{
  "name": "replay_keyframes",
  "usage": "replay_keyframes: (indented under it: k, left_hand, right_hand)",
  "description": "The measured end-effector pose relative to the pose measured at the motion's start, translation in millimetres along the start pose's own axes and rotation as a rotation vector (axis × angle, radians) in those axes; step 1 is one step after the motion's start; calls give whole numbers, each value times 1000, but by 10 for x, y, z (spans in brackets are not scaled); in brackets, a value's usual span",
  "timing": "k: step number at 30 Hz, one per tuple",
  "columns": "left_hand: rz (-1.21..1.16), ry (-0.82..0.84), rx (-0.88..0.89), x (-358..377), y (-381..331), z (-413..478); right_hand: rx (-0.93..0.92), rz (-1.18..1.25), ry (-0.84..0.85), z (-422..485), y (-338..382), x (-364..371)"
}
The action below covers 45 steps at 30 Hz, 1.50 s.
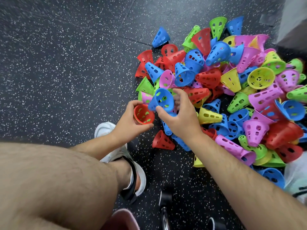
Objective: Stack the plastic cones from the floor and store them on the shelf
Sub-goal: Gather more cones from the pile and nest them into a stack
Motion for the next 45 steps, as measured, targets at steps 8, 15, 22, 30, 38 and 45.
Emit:
replay_keyframes:
  k: [8, 15, 22, 30, 38, 45]
  left_hand:
    - [15, 105, 54, 132, -177, 39]
    - [60, 148, 37, 206, -125, -36]
    - [78, 166, -14, 277, -41, -26]
    - [108, 151, -34, 268, 16, -50]
    - [115, 136, -58, 233, 87, -41]
    - [122, 80, -79, 151, 138, -48]
  right_hand:
    - [-114, -207, 319, -136, 13, 233]
    - [-109, -274, 410, -173, -59, 246]
    - [-5, -684, 299, -123, -327, 121]
    - [-16, -684, 293, -179, -365, 186]
    - [-123, -889, 450, -230, -476, 289]
    - [-115, -608, 279, -161, -336, 168]
Point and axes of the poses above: each hand's wrist, its own z-axis towards the middle knuckle, its own x-axis out of the palm, y = z × x, the point moved 8 cm from there along z, towards the middle knuckle, and after that the axes turned 8 degrees about -x, right-handed, at the moved point
